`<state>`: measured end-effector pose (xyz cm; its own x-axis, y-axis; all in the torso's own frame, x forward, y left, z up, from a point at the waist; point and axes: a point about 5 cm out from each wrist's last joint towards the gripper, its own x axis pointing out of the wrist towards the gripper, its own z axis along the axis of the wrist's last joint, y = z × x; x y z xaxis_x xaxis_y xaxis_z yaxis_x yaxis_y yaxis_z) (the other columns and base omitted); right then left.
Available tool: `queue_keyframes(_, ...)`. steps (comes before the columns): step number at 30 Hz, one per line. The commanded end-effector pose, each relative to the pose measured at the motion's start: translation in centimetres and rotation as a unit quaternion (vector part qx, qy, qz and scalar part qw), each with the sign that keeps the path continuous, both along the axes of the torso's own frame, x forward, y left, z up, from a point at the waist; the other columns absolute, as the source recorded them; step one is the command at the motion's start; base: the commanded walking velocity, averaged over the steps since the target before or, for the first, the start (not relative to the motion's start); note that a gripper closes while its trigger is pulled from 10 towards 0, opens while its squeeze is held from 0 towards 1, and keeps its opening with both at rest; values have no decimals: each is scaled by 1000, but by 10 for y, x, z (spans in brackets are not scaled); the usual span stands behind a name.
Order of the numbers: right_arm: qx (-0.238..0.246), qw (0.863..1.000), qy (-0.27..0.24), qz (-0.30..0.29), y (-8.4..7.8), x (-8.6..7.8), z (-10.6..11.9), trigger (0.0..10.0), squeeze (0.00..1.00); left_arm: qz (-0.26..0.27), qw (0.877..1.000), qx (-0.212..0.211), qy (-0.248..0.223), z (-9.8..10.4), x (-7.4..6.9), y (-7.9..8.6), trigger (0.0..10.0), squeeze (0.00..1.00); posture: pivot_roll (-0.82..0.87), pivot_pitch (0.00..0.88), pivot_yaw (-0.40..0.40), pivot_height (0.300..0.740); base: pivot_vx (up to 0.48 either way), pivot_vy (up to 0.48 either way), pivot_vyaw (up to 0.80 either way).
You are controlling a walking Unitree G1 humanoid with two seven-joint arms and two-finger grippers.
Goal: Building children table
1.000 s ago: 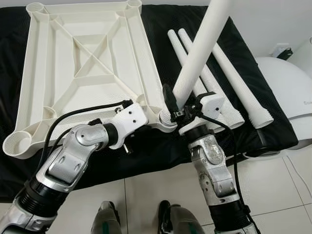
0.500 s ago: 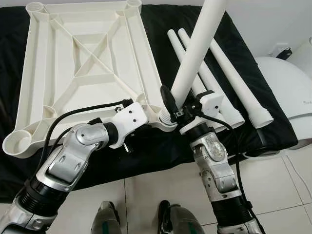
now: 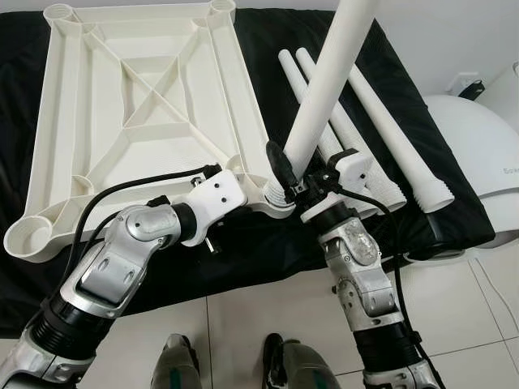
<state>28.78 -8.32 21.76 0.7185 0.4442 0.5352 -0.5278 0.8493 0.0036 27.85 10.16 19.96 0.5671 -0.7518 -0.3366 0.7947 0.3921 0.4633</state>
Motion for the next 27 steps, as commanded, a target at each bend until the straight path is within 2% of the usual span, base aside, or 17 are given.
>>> queue_keyframes(1,7,1000,-6,8,-1,0,3,10000,0,-32,998,-16,-51,18,-5,-9,10000,204,93,190,-58,740,0,0,0)
queue_keyframes(2,7,1000,-10,11,-2,1,5,10000,0,-33,998,-19,-48,18,-5,-9,10000,1000,93,190,-58,740,0,0,0)
queue_keyframes(7,3,1000,-13,14,-2,3,6,10000,0,-30,998,-13,-51,19,-4,-8,10000,1000,96,189,-58,740,0,0,0)
queue_keyframes(8,2,1000,-15,18,-2,4,7,10000,0,-31,998,-11,-53,19,-3,-7,10000,0,95,190,-59,740,0,0,0)
queue_keyframes(13,3,1000,-17,25,-5,8,11,10000,0,-27,997,-15,-66,28,0,-3,10000,0,97,193,-62,740,0,0,0)
queue_keyframes(14,3,1000,-16,20,-7,13,13,10000,0,-12,997,-28,-76,36,5,0,10000,0,98,194,-64,740,0,0,0)
queue_keyframes(16,2,1000,-15,19,-9,14,14,10000,0,-6,996,-34,-79,38,6,1,10000,0,99,196,-64,740,0,0,0)
queue_keyframes(20,-8,1000,-6,5,-14,23,12,10000,0,52,991,-77,-96,48,21,13,10000,0,101,197,-64,740,0,0,0)
queue_keyframes(21,-8,1000,-6,5,-14,23,12,10000,0,52,991,-77,-96,48,21,13,10000,0,101,197,-64,740,0,0,0)
queue_keyframes(23,-12,1000,-3,4,-15,25,12,10000,0,96,985,-108,-94,51,30,21,10000,0,99,198,-64,740,0,0,0)
queue_keyframes(26,-14,1000,1,2,-16,27,11,10000,0,112,981,-125,-93,53,33,23,10000,0,99,198,-64,740,0,0,0)
queue_keyframes(27,-28,1000,11,1,-16,30,9,10000,0,148,972,-163,-86,54,39,28,10000,0,96,199,-65,740,0,0,0)
